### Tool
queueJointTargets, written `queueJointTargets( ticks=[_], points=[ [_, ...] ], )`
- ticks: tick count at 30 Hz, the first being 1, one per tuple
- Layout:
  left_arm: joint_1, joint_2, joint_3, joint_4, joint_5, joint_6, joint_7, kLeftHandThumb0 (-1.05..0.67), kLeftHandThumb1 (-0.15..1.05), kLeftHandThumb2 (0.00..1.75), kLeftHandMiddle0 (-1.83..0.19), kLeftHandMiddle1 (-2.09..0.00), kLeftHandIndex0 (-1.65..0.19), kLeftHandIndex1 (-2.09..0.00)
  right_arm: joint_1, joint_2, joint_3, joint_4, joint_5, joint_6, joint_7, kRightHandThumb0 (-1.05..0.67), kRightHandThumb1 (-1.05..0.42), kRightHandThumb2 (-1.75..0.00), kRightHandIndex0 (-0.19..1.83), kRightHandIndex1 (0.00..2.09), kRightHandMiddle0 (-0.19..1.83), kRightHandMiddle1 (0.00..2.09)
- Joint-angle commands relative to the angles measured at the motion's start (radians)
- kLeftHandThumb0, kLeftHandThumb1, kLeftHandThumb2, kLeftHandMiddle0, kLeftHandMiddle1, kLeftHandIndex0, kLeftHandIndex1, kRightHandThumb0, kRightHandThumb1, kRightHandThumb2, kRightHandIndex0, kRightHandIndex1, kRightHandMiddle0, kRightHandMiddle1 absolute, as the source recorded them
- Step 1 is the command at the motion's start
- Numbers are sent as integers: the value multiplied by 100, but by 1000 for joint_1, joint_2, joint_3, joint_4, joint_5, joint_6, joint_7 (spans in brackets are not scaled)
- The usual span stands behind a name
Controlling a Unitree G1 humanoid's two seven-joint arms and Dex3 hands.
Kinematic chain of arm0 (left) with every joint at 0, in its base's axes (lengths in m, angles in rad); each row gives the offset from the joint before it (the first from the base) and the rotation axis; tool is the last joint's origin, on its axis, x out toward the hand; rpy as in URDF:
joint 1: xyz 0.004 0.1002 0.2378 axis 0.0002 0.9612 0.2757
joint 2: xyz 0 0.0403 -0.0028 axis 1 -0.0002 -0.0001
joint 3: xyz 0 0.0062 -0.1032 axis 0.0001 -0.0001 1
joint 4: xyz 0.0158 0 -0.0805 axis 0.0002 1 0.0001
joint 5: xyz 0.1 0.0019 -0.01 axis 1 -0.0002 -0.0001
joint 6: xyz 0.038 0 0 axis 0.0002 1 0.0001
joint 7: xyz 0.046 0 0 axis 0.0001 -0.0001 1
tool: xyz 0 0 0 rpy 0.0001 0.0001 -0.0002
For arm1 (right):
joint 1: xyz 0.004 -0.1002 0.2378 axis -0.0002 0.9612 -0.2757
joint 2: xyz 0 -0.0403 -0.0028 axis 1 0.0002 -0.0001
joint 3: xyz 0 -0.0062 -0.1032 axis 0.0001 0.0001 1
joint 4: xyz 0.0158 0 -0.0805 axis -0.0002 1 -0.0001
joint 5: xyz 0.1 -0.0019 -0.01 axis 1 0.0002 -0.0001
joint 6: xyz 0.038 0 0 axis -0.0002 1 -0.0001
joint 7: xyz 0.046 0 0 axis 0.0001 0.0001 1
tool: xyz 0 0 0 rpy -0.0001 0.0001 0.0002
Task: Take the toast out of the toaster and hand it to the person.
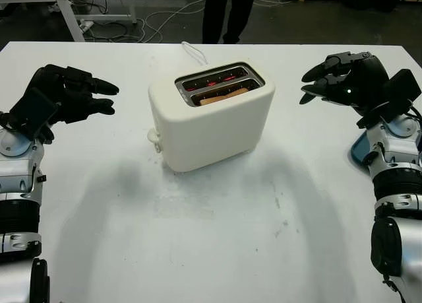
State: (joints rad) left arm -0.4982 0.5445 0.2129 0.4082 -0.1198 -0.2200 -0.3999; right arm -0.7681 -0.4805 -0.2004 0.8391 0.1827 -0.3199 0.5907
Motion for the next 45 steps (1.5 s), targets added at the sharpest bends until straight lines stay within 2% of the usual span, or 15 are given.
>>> queueJointTargets(
  ticks=[1,25,45],
  points=[
    [-5,-4,1,3,5,-13,9,-105,75,0,-147,-16,-141,0,-5,3,-5,2,1,-17,-8,-60,-64,0,127,78,128,44],
    [-2,-6,1,3,2,-19,6,-105,75,1,-147,-15,-141,0,-12,8,-20,20,19,-5,17,-54,-64,0,127,78,126,45],
    [0,-7,0,3,1,-17,6,-105,75,0,-148,-15,-142,-1,-21,9,-28,46,21,-14,28,-57,-63,0,129,77,126,43]
  ],
)
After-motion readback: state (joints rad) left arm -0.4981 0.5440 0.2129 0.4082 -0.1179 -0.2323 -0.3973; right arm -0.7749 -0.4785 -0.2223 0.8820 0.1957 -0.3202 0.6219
